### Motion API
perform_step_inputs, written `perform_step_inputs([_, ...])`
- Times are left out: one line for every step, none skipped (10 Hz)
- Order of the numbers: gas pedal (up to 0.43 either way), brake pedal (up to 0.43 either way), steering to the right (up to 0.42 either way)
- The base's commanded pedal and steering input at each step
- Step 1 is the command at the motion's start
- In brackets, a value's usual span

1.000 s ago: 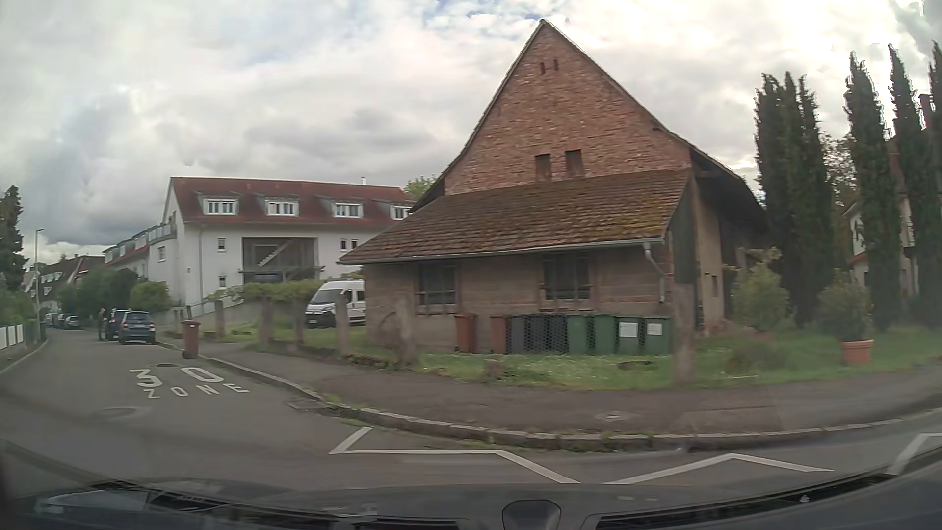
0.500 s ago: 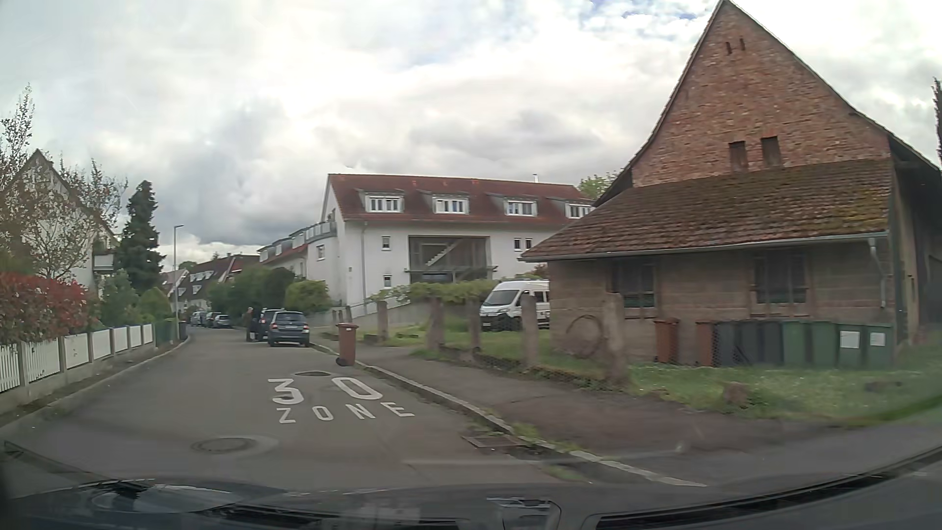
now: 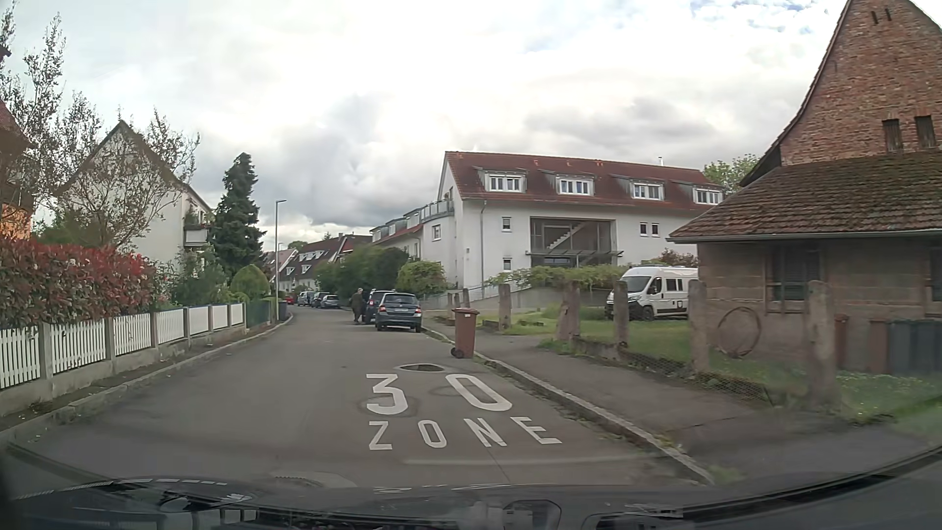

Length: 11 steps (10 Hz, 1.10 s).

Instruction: Follow the waypoints while adhering to traffic rules and regulations

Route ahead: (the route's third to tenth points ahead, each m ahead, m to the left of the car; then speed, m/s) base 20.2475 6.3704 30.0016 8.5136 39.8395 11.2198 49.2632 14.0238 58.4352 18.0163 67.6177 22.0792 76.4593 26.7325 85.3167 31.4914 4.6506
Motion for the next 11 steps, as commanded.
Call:
perform_step_inputs([0.047, 0.0, -0.241])
perform_step_inputs([0.047, 0.0, -0.242])
perform_step_inputs([0.047, 0.0, -0.241])
perform_step_inputs([0.047, 0.0, -0.241])
perform_step_inputs([0.059, 0.0, -0.236])
perform_step_inputs([0.059, 0.0, -0.221])
perform_step_inputs([0.067, 0.0, -0.21])
perform_step_inputs([0.067, 0.0, -0.199])
perform_step_inputs([0.067, 0.0, -0.18])
perform_step_inputs([0.079, 0.0, -0.162])
perform_step_inputs([0.087, 0.0, -0.146])
